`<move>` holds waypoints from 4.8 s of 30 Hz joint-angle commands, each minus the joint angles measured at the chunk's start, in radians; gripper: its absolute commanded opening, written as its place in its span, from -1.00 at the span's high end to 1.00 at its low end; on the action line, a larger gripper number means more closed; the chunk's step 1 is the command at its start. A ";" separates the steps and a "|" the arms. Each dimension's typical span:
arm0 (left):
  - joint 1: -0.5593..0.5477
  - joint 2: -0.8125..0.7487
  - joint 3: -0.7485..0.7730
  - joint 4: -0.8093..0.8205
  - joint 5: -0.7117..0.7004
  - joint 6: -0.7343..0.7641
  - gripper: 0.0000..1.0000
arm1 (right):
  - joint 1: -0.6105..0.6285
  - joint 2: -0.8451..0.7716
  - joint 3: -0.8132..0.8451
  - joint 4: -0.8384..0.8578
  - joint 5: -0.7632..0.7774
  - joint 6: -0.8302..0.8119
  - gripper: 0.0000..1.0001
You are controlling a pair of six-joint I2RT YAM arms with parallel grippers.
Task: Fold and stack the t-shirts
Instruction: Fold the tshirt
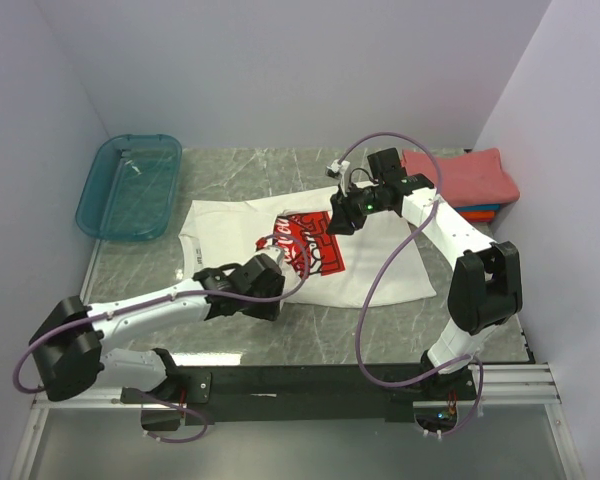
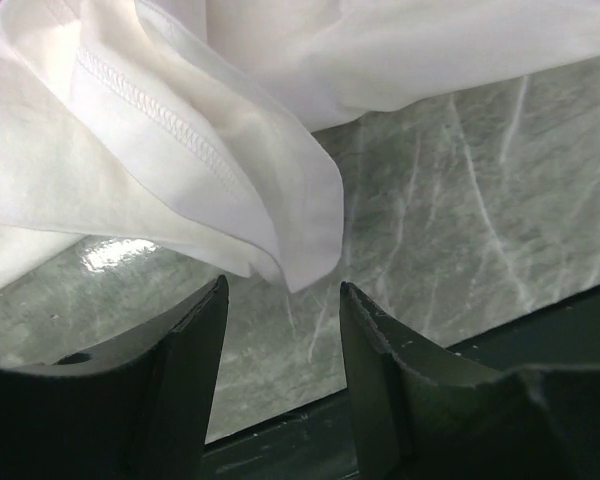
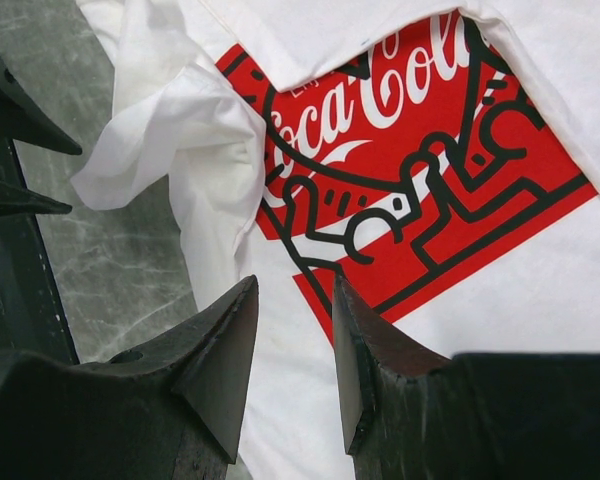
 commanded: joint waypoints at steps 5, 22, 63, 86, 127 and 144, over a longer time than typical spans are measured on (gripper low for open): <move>-0.030 0.118 0.145 -0.108 -0.107 0.087 -0.04 | -0.015 -0.020 0.016 -0.007 -0.027 -0.008 0.14; -0.065 0.232 0.220 -0.156 -0.157 0.110 0.50 | -0.031 -0.022 0.016 -0.010 -0.040 -0.011 0.14; -0.070 0.160 0.129 -0.168 -0.058 0.063 0.00 | -0.053 -0.035 0.020 -0.015 -0.048 -0.008 0.13; -0.070 0.244 0.158 -0.148 -0.144 0.029 0.67 | -0.068 -0.035 0.023 -0.021 -0.065 -0.011 0.13; 0.114 -0.270 0.410 -0.446 -0.498 0.053 0.99 | -0.410 -0.327 -0.323 -0.460 0.180 -0.781 -0.11; 0.151 -0.299 0.338 -0.288 -0.389 0.161 0.99 | -0.484 -0.253 -0.540 -0.256 0.400 -1.013 -0.10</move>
